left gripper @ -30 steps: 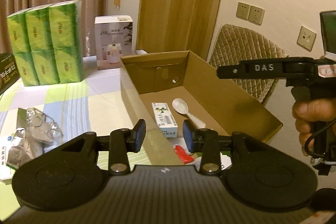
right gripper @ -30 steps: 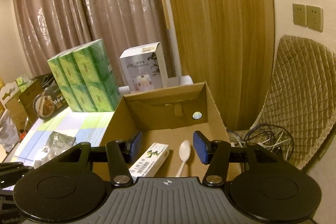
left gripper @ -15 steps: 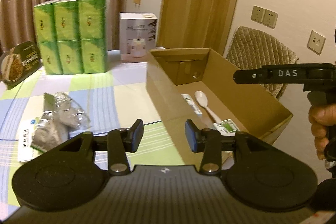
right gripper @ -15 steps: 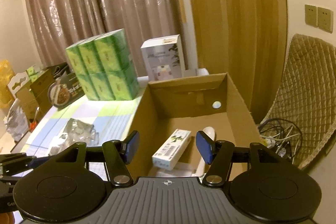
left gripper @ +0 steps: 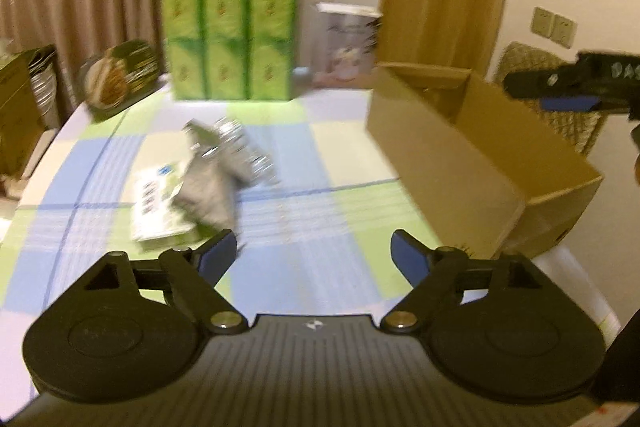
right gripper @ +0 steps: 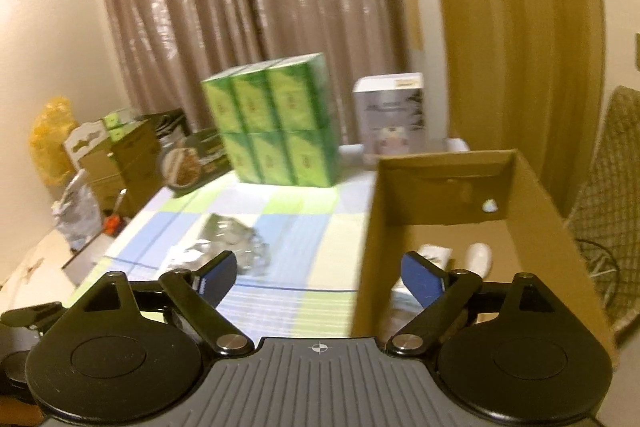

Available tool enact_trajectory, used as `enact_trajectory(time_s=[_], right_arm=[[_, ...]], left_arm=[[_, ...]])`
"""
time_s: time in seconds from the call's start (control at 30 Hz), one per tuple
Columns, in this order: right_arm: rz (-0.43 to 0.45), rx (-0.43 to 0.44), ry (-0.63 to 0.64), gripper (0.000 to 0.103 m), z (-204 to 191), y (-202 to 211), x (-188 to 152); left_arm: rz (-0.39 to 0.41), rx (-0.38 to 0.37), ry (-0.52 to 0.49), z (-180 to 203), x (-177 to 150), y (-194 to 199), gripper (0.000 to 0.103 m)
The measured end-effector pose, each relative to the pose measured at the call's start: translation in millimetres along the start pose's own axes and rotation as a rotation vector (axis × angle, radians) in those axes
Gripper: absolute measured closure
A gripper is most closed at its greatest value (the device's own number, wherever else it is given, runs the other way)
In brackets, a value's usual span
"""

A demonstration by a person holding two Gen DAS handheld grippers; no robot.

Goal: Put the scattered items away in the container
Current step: 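Move both open tools back over the remaining table items, then grasp the black cable with the left tool while the right tool grasps the clear plastic holder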

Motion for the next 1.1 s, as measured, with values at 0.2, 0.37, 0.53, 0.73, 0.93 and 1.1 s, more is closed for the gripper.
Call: enact_trajectory(time_s=[0.2,0.37,0.53,0.73,0.93,1.1], right_arm=[[-0.015,0.05,0.052,0.008,-44,-14,-3],[-0.038,0.072,0.081,0.008,-67,-26,-8],[-0.069,0.08,0.094,0.008,-79,-44,-14],[-0.114,0.088,0.085,0.008,-87,-71,-22],[-0.157,0.09,0.082,0.008,-90,-104,-26],[-0.181,0.079,0.076,0.008,-88,-131,-26]], left_arm=[[-0.028,0.073,0.017,-47,-26,6,0.013],[-0.049,0.086,0.034,-76,-36,5,0.013],[-0.086,0.067,-0.01,-86,-37,-6,0.013],[-0.124,0.03,-0.052,-90,-34,-34,0.014],[-0.17,0.02,-0.109,-92,-30,-71,0.025],[-0.169,0.009,-0.135,-93,-21,-93,0.026]])
Point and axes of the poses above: each gripper's, at about its wrist camera, not at the fingertips, and y roughly against the way its jaws point, z to its right, x to its top, the point moved 10 cm from there along -y, roughly the way its jaws point, and after that the axes turned 15 degrees about -z, right-handed, at the moved point
